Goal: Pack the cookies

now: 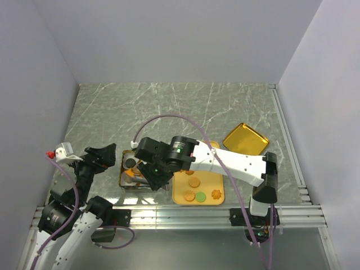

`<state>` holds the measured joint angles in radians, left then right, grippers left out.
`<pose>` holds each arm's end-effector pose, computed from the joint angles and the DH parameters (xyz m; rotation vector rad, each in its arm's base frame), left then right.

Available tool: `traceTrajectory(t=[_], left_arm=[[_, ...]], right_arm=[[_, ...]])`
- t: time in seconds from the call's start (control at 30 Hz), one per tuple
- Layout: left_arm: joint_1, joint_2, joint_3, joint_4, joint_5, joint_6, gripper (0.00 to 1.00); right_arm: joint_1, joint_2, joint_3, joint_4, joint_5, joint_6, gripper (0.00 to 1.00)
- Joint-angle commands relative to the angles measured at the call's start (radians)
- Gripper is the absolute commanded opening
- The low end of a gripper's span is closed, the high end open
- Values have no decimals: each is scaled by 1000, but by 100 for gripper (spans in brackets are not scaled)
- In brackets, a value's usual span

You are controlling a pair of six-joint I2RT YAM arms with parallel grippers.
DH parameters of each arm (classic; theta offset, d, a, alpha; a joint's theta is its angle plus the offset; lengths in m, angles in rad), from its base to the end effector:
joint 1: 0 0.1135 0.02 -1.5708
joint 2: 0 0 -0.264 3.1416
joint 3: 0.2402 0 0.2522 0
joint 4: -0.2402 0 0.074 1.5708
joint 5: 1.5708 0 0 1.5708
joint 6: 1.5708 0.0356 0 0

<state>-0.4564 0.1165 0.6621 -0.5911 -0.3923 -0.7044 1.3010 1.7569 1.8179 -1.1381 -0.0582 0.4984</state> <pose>0.0444 -0.0067 0.3177 -0.5040 1.5646 -0.5778 0.0944 0.3491 0.3513 -1.1192 2.5847 0.6068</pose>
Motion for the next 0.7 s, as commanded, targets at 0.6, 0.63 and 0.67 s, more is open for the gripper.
traceTrajectory(t=[0.6,0.63,0.67], left_arm=[[-37,-25,25,-1,-43,-32,99],[-38,-25,27,-3,-43,-30,100],[-39,-26,27,-3,-43,-32,99]], right_arm=[[27,104,121,21,57,-35,27],[29,107,121,20,57,-32,27],[30,110,124,20,57,-31,27]])
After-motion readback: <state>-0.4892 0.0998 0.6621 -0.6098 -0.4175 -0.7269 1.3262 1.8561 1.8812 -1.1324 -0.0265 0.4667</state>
